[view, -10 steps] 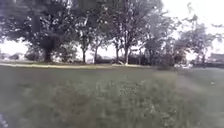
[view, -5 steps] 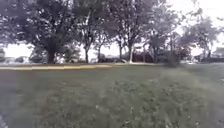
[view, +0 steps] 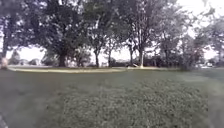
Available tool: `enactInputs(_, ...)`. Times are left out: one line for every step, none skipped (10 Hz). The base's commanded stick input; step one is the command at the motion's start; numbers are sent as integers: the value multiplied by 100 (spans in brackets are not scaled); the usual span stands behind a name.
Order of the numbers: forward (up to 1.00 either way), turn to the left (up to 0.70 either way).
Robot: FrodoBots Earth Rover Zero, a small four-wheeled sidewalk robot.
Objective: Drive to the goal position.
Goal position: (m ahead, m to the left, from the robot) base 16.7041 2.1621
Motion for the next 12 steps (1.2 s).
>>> enactInputs(70, 0)
enactInputs(70, 0)
enactInputs(70, 0)
enactInputs(70, 27)
enactInputs(70, 35)
enactInputs(70, 35)
enactInputs(70, 35)
enactInputs(70, 35)
enactInputs(70, 31)
enactInputs(70, 2)
enactInputs(70, 0)
enactInputs(70, 0)
